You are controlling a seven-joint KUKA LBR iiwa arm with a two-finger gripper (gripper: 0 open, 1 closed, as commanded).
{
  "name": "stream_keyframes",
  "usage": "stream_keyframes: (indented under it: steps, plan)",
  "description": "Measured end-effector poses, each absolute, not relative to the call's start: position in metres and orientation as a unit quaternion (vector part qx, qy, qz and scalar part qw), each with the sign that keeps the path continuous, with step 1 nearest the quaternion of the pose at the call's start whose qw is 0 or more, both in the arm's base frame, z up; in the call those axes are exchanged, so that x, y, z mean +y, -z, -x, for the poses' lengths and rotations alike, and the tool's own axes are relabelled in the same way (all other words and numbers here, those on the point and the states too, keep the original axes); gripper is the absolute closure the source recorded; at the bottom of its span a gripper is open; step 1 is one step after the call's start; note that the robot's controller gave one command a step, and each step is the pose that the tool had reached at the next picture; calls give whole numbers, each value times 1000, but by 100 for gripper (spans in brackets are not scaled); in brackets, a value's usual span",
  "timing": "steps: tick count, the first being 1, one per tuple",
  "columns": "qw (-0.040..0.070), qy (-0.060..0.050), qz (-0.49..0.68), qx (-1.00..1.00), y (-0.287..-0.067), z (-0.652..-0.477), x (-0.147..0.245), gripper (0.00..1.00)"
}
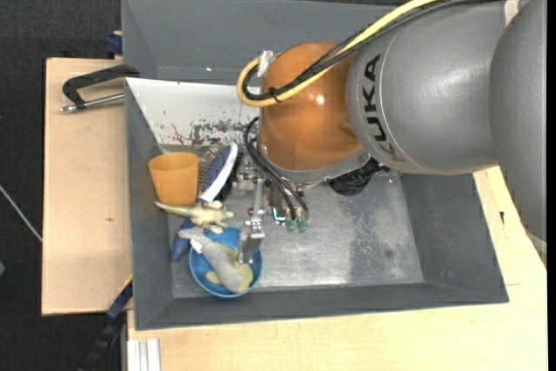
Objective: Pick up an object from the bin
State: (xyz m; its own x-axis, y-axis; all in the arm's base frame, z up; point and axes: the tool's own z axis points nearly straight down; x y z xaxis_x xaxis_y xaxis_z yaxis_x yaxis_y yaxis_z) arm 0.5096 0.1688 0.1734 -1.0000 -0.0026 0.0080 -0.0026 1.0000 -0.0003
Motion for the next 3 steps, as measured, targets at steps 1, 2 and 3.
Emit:
stream_keyframes:
  steps: [1,2,3]
  plan:
    - [-7,0,-243,-970,-84,-535,171,0]
    - [-11,3,-242,-970,-83,-536,174,100]
    - [-7,0,-400,-916,-231,-535,179,100]
